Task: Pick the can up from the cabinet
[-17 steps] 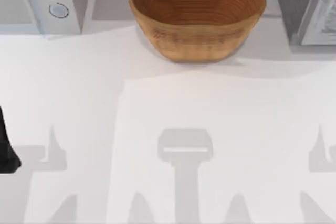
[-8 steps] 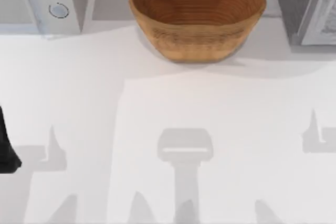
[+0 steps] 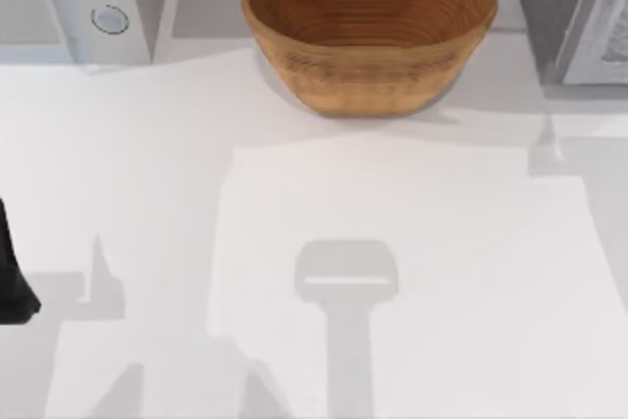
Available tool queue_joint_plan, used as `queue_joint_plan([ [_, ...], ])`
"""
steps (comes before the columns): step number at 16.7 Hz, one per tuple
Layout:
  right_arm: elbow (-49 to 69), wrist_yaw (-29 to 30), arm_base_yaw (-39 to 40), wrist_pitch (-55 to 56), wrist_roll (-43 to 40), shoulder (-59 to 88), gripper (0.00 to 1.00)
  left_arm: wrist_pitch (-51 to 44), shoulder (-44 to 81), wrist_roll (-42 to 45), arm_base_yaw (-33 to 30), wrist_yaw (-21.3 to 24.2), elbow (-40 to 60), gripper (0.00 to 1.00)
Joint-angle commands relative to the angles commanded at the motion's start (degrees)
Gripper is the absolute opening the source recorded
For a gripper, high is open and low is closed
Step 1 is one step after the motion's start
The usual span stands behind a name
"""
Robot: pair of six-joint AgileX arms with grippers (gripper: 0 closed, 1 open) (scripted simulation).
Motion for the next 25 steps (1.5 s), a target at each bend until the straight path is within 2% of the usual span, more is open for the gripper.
queue_joint_plan([
  [6,29.0,3.2,2.9,-6.8,0.2,21.3,1.00,0.0,0.0,0.0,0.0,0.0,0.0,1.00],
  [10,40.3,4.3,4.2,-9.3,0.2,29.4,1.00,0.0,0.0,0.0,0.0,0.0,0.0,1.00],
  [18,42.2,4.4,4.2,-9.5,0.3,30.8,1.00,0.0,0.0,0.0,0.0,0.0,0.0,1.00],
  [25,33.5,4.1,3.4,-2.5,0.2,28.8,1.00,0.0,0.0,0.0,0.0,0.0,0.0,1.00],
])
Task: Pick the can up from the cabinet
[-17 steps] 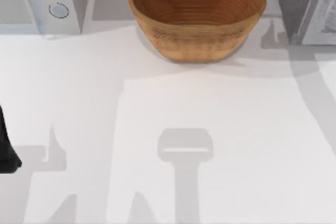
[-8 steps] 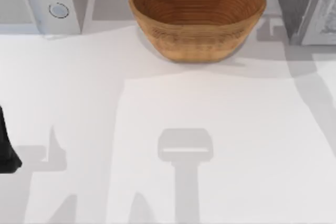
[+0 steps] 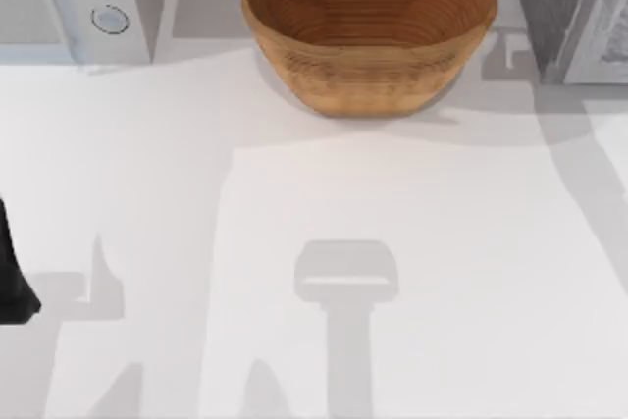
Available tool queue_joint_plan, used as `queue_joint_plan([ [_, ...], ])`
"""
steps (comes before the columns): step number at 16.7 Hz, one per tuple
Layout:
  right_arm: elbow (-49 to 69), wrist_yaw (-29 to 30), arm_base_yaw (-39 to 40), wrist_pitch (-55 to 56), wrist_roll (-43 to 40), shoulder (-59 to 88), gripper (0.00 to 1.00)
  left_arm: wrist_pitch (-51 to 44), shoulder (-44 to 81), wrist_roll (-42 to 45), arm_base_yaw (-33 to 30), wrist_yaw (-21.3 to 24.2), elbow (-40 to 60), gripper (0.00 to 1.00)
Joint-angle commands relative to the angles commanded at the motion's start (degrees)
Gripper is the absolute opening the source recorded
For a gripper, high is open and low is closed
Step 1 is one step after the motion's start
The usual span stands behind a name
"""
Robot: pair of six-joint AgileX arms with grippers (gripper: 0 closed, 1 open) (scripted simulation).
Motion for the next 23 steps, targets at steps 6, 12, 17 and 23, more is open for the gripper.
queue_joint_plan([
  [6,0.5,-0.1,0.0,0.5,0.0,1.1,1.00,0.0,0.0,0.0,0.0,0.0,0.0,1.00],
  [12,7.8,-1.7,-1.9,2.5,0.0,10.3,1.00,0.0,0.0,0.0,0.0,0.0,0.0,1.00],
  [17,9.0,-2.0,-2.3,2.8,0.0,11.8,1.00,0.0,0.0,0.0,0.0,0.0,0.0,1.00],
  [23,9.0,-2.0,-2.3,2.8,0.0,11.8,0.55,0.0,0.0,0.0,0.0,0.0,0.0,1.00],
])
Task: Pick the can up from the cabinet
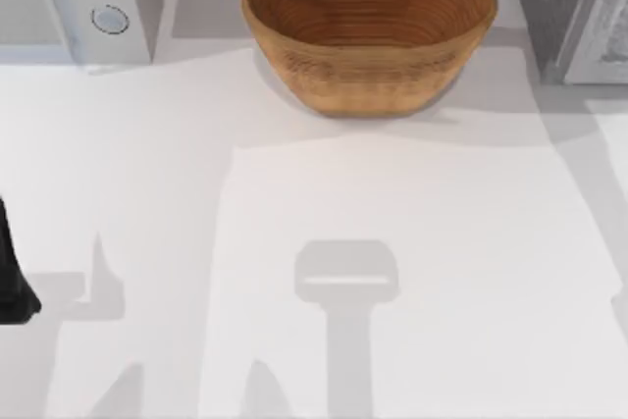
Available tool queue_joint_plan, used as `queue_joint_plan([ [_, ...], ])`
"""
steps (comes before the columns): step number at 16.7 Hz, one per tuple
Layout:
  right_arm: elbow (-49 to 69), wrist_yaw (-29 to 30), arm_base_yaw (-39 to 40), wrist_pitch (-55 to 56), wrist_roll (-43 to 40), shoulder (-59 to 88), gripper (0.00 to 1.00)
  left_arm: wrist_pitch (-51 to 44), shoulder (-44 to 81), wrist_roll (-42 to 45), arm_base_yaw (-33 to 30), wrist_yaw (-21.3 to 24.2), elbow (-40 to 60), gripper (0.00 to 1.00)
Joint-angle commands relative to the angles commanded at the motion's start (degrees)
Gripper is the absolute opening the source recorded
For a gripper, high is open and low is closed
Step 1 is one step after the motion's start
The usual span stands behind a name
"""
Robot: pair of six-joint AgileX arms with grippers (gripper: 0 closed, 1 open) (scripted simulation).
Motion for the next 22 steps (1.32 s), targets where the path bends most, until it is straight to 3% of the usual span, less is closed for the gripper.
queue_joint_plan([
  [7,0.0,0.0,0.0,0.0,0.0,0.0,0.02,0.0,0.0,0.0,0.0,0.0,0.0,1.00],
  [17,0.1,0.1,0.1,-0.2,0.1,-0.2,0.00,0.0,0.0,0.0,0.0,0.0,0.0,1.00],
  [22,1.9,4.4,4.5,-9.8,-0.1,-8.0,0.00,0.0,0.0,0.0,0.0,0.0,0.0,1.00],
])
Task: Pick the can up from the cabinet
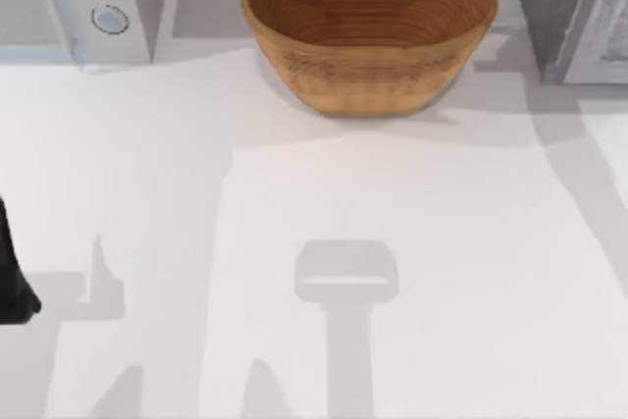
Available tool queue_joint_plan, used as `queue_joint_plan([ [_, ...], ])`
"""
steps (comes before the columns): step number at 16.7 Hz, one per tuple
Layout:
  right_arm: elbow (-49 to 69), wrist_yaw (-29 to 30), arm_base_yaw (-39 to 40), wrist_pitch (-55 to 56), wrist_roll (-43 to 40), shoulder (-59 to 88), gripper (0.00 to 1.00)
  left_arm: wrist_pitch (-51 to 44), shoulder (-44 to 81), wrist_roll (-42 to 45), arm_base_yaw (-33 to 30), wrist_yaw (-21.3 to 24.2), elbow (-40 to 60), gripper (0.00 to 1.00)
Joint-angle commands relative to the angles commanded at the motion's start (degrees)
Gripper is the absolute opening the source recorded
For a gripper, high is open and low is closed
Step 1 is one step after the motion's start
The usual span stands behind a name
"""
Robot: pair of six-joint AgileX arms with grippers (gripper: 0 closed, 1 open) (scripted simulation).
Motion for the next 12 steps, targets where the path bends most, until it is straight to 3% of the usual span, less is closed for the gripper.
queue_joint_plan([
  [5,2.2,6.0,6.3,-14.8,0.0,-12.1,0.00,0.0,0.0,0.0,0.0,0.0,0.0,1.00],
  [12,2.4,7.1,7.3,-16.8,0.1,-14.1,0.00,0.0,0.0,0.0,0.0,0.0,0.0,1.00],
])
